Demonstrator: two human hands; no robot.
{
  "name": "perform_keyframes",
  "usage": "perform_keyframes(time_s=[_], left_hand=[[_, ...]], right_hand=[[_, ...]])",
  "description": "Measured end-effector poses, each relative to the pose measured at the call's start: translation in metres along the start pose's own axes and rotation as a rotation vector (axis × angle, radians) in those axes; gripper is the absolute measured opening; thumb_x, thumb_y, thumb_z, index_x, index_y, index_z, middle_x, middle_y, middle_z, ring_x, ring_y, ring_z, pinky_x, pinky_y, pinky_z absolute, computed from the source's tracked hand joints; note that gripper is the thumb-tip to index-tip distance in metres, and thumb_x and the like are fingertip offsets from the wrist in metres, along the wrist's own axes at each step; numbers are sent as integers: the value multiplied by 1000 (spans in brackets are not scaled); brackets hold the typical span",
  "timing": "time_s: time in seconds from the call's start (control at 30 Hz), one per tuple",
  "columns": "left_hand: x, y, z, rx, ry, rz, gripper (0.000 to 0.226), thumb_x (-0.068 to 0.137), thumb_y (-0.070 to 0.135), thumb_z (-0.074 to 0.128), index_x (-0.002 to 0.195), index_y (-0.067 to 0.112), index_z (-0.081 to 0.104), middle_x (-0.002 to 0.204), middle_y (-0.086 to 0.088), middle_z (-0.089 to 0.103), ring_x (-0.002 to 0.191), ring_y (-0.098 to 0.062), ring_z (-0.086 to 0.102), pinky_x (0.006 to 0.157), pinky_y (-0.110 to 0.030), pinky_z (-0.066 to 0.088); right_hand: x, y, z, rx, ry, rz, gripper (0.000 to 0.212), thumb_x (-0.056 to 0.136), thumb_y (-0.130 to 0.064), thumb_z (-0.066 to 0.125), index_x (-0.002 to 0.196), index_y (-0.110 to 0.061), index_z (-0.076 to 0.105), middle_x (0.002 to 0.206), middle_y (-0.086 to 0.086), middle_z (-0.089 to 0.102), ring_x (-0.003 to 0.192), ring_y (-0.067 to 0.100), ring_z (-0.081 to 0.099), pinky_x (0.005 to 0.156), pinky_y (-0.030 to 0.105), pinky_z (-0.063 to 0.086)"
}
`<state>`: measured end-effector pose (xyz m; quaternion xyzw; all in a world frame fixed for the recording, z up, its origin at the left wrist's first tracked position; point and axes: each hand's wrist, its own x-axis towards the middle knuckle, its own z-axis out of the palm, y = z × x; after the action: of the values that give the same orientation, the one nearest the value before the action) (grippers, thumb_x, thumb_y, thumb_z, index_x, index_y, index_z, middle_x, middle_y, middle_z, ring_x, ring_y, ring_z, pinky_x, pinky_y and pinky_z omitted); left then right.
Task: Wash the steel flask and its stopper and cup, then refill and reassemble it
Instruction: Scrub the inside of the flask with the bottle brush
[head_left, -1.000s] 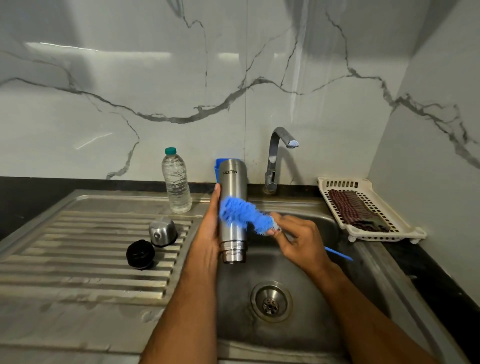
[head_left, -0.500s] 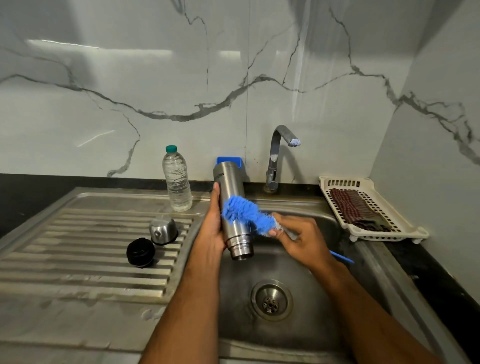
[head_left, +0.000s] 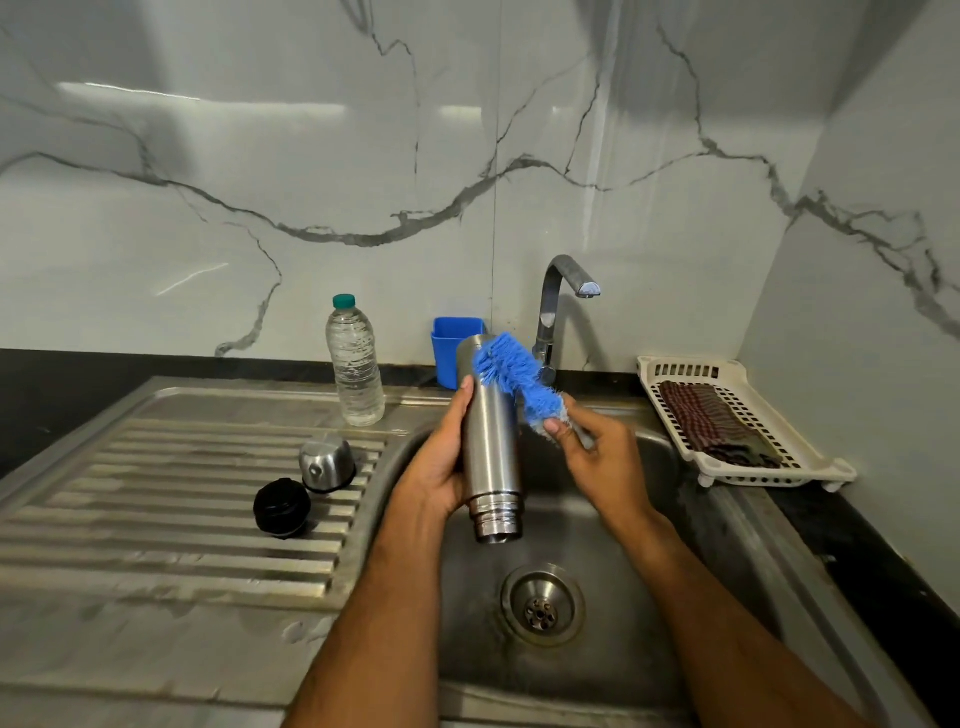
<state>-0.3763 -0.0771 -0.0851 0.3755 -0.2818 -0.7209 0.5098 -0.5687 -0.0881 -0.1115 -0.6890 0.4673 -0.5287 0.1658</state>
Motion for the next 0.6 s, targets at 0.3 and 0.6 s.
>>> perform_keyframes(time_s=[0.3,0.6], left_hand=[[2,9,-16,-280,-16,34,78,91,67,57,136,4,55,108,-21,71,84,-31,72,69,-42,63],[2,-1,-3,-43,-27,18,76,81,54,79,137,7,59,122,-20,70,107,-33,71,91,-46,58]], right_hand=[[-18,8,-15,1,-254,-121,43,85,-15,80,126,-18,68,117,-11,71,108,0,68,96,33,57],[2,-2,-7,57,-3,13,41,92,-26,72,133,-20,65,121,-15,69,111,-10,62,92,11,49]])
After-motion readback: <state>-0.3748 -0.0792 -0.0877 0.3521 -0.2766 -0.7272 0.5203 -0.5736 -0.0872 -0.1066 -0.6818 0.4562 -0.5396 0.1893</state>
